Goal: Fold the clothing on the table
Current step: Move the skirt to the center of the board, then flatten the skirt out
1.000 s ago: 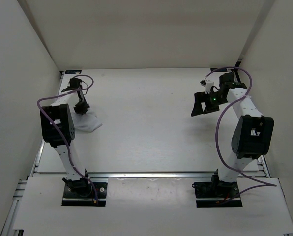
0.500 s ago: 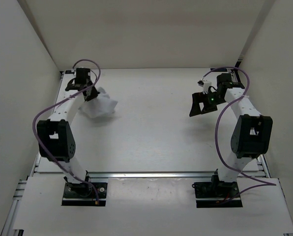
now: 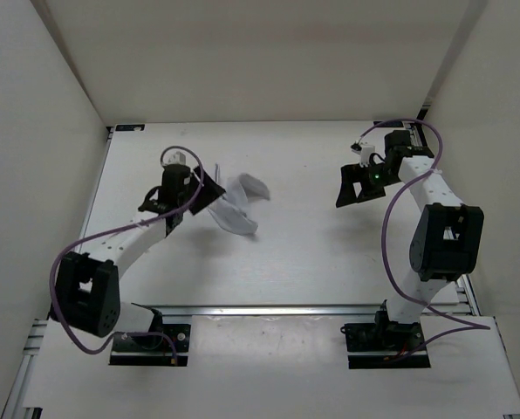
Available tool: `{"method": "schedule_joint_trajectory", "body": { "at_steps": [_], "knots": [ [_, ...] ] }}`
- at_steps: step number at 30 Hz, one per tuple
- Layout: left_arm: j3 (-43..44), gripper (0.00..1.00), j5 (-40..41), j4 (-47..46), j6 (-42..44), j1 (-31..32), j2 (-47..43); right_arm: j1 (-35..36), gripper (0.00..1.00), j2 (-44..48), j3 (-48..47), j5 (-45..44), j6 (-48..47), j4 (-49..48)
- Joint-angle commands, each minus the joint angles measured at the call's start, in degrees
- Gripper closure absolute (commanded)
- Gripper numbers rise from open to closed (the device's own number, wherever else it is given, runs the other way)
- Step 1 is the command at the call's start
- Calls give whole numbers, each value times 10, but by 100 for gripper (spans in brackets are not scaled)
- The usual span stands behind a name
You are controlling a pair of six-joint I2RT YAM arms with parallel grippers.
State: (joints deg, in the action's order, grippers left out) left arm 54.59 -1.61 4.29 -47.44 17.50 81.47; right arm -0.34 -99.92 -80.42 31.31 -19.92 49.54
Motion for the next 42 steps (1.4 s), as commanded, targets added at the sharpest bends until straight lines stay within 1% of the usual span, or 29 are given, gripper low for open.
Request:
{"method": "schedule_joint_trajectory", "body": {
  "at_steps": [1, 2, 4, 6, 8, 9, 11, 13, 14, 15, 16, 17, 18, 19, 20, 21, 22, 24, 26, 27, 29, 31, 36, 42],
  "knots": [
    [-81, 27, -24, 12, -2, 17, -89, -2, 1, 16, 13, 7, 1, 0],
    [-96, 1, -23, 30, 3, 19, -113, 0, 1, 17, 16, 5, -4, 0],
    [-111, 1, -20, 46, 30, 17, -148, 0, 0, 20, 12, 3, -6, 1],
    [-115, 1, -14, 55, 38, -3, -190, 0, 0, 17, 10, 6, -4, 4],
    [-117, 1, 15, 61, 58, -19, -216, 22, 1, 17, -5, 15, -10, 5],
    [-120, 1, 15, 63, 64, -29, -227, 32, 0, 16, -10, 20, -10, 6],
    [-122, 1, 33, 34, 90, -47, -230, 45, 1, 8, -32, 38, -10, 11],
    [-114, 2, 16, 6, 120, -60, -205, 60, 1, 1, -53, 53, 1, 9],
    [-78, 2, 19, 24, 153, -56, -166, 70, 1, -4, -55, 60, 1, 6],
    [-23, 1, 16, 61, 172, -49, -108, 81, 1, -6, -62, 60, 4, 4],
    [46, 1, 20, 85, 213, -37, -41, 86, 1, -10, -68, 59, 3, 3],
    [84, 2, 19, 143, 259, -30, -5, 98, 1, -15, -75, 53, -1, 3],
    [158, 1, 32, 203, 282, -16, 62, 107, 0, -15, -79, 49, -4, 9],
    [226, 2, 55, 231, 323, -5, 123, 113, 0, -17, -85, 46, -6, 7],
    [257, 2, 72, 271, 355, -1, 153, 114, 1, -19, -91, 45, -5, 0],
    [305, 1, 98, 297, 380, 17, 199, 117, 1, -20, -92, 40, -4, -1],
    [350, 1, 107, 315, 391, 29, 233, 119, 1, -19, -92, 38, -3, -2],
    [387, 1, 109, 322, 382, 33, 267, 119, 1, -13, -89, 20, -12, -2],
    [478, 1, 119, 369, 379, 48, 314, 121, 0, -5, -81, 9, -18, -3],
    [502, 1, 142, 397, 393, 56, 344, 116, 1, 1, -74, 2, -20, -5],
    [496, 1, 154, 376, 402, 74, 351, 109, 1, 9, -62, 1, -23, -7],
    [504, 1, 162, 381, 403, 83, 361, 97, 0, 15, -49, -2, -24, -6],
    [511, 1, 175, 385, 403, 88, 388, 54, 1, 33, -23, 9, -15, 0],
    [504, 1, 222, 384, 401, 93, 408, 17, 1, 39, -11, 29, -10, 2]
  ]
}}
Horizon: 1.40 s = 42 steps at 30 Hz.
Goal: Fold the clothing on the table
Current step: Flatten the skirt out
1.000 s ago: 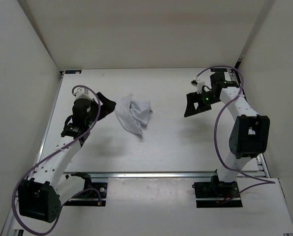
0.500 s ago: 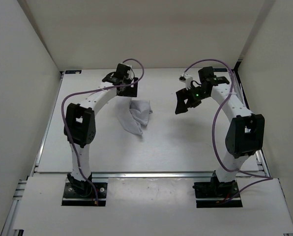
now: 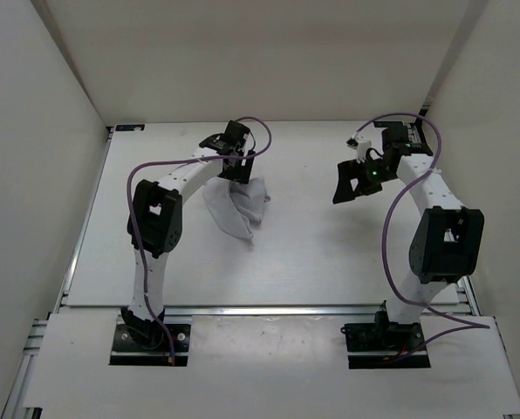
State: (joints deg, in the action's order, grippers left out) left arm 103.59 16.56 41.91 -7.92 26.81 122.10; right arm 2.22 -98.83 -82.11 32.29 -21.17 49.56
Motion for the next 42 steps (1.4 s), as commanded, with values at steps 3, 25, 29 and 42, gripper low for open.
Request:
{"method": "schedule_joint_trajectory", "body": {
  "at_steps": [3, 25, 29, 42],
  "knots": [
    [21, 4, 60, 9, 6, 4, 8, -21, 1, 27, 5, 29, 3, 4],
    [30, 16, 67, 14, -2, -2, 21, -63, 1, 32, 22, 44, 13, 1],
    [30, 33, 56, 16, -3, 0, 32, -60, 1, 30, 19, 40, 15, 4],
    [-425, 100, -13, -175, -255, -146, -427, -26, 1, 31, 22, 32, 4, 2]
  ]
}}
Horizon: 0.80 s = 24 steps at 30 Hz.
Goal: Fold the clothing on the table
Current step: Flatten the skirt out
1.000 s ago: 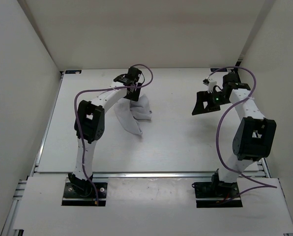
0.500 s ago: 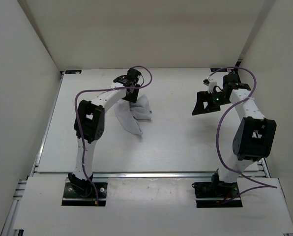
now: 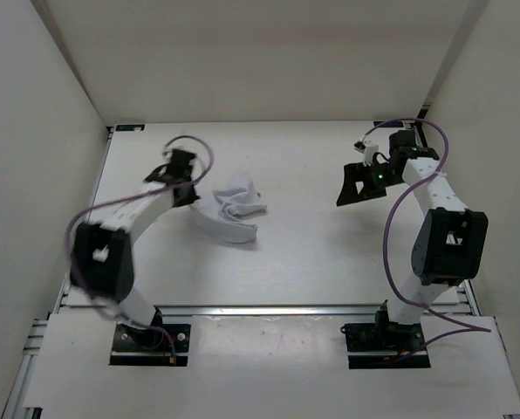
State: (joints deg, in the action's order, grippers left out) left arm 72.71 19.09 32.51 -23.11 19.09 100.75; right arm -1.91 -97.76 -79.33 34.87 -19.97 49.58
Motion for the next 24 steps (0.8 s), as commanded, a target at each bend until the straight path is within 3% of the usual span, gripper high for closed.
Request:
{"method": "schedule_joint_trajectory", "body": {
  "at_steps": [1, 2, 3, 4, 7, 10, 14, 16, 18, 21, 24],
  "knots": [
    [-191, 100, -52, -84, -132, -104, -292, 29, 0, 16, -2, -2, -10, -1],
    [-254, 97, -83, -95, -134, -144, -367, 42, 1, 13, -4, -11, -17, -2],
    [-279, 71, -111, -86, -125, -162, -402, 48, 1, 12, -1, -8, -18, -1],
    [-310, 2, -118, -62, -118, -187, -458, 52, 1, 12, -2, -7, -17, 0],
    [-339, 1, -142, -19, -79, -184, -541, 60, 1, -4, -8, 26, -24, 19],
    [-349, 1, -148, 25, -65, -121, -566, 81, 1, -8, -22, 69, -50, 46],
    [-355, 1, -82, 67, -75, -41, -600, 117, 1, -13, -50, 108, -71, 68],
    [-365, 1, -80, 83, -77, -61, -607, 140, 1, -17, -62, 100, -58, 44],
    [-358, 1, -112, 66, -63, -126, -595, 165, 1, -26, -73, 86, -52, 24],
    [-303, 1, -151, 85, -39, -182, -515, 224, 0, -55, -92, 70, -10, -9],
    [-226, 1, -72, 112, 10, -139, -423, 265, 1, -97, -116, 79, 12, -18]
  ]
}}
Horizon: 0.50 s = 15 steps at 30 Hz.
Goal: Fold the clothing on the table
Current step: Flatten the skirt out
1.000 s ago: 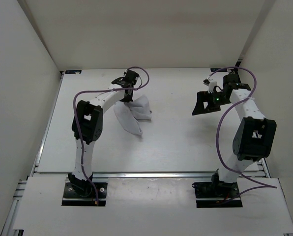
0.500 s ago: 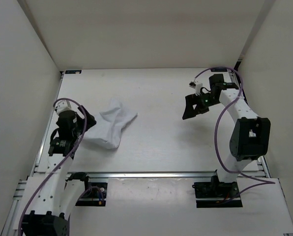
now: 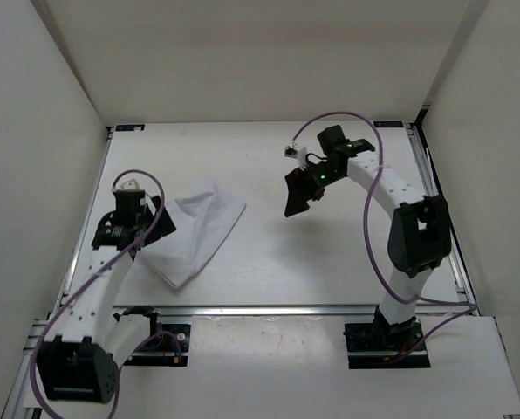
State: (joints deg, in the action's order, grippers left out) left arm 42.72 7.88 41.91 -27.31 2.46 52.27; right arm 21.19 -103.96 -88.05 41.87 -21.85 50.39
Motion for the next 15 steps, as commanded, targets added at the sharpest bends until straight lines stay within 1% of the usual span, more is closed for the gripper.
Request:
{"method": "schedule_joint_trajectory", "body": {
  "at_steps": [1, 2, 3, 4, 6, 7, 8, 10, 12, 14, 15],
  "knots": [
    [94, 1, 80, 34, 81, 40, 80, 44, 1, -46, -35, 8, 48, -34],
    [123, 1, 100, 45, 107, 50, 118, 49, 2, -57, -45, 8, 55, -46],
    [148, 2, 107, 59, 117, 49, 151, 53, 3, -77, -59, 6, 83, -54],
    [156, 2, 126, 68, 124, 49, 164, 55, 4, -99, -76, 11, 119, -68],
    [193, 1, 138, 82, 125, 38, 189, 58, 3, -142, -117, 34, 157, -74],
    [196, 1, 148, 80, 119, 33, 177, 61, 3, -177, -162, 50, 186, -72],
    [195, 1, 131, 62, 125, 28, 164, 64, 4, -198, -184, 52, 216, -87],
    [179, 1, 113, 36, 126, 19, 122, 75, 7, -215, -201, 34, 293, -115],
    [174, 1, 113, 29, 139, 15, 83, 89, 7, -222, -195, 47, 345, -144],
    [181, 1, 101, 59, 153, 2, 86, 103, 7, -218, -139, 87, 440, -190],
    [189, 1, 91, 81, 161, -12, 94, 104, 5, -216, -124, 101, 470, -205]
  ]
}}
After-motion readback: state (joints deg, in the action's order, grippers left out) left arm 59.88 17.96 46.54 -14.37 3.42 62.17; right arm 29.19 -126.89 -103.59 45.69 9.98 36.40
